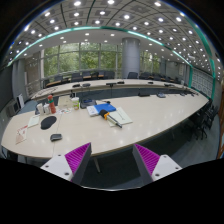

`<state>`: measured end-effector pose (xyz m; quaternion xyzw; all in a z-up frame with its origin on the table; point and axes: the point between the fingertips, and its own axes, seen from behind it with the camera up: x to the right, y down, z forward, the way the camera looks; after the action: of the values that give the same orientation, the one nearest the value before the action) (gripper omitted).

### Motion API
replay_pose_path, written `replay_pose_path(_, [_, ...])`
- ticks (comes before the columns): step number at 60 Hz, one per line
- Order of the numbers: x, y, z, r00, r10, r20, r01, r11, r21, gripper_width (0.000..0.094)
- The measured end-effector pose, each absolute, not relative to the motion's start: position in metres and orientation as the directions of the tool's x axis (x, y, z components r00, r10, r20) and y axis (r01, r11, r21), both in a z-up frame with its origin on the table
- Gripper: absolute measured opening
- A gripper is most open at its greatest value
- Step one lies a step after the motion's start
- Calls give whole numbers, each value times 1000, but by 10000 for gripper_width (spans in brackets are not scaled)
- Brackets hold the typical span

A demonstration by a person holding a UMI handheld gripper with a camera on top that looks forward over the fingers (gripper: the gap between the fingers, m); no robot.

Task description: Arrange mouse

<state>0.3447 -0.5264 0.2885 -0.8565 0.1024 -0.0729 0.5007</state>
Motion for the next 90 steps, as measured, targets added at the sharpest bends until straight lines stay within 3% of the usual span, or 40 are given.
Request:
replay_pose_path(19, [348, -529, 232, 973, -229, -8, -133, -537, -833, 852])
replay_pose_path(35, [271, -507, 171, 990, -135, -41, -113, -590, -800, 851])
replay_pose_path(63, [29, -329, 60, 993, -26, -116, -110, -555, -824, 852])
replay_pose_path(90, [-43, -199, -8, 998, -3, -70, -58, -585, -809, 851])
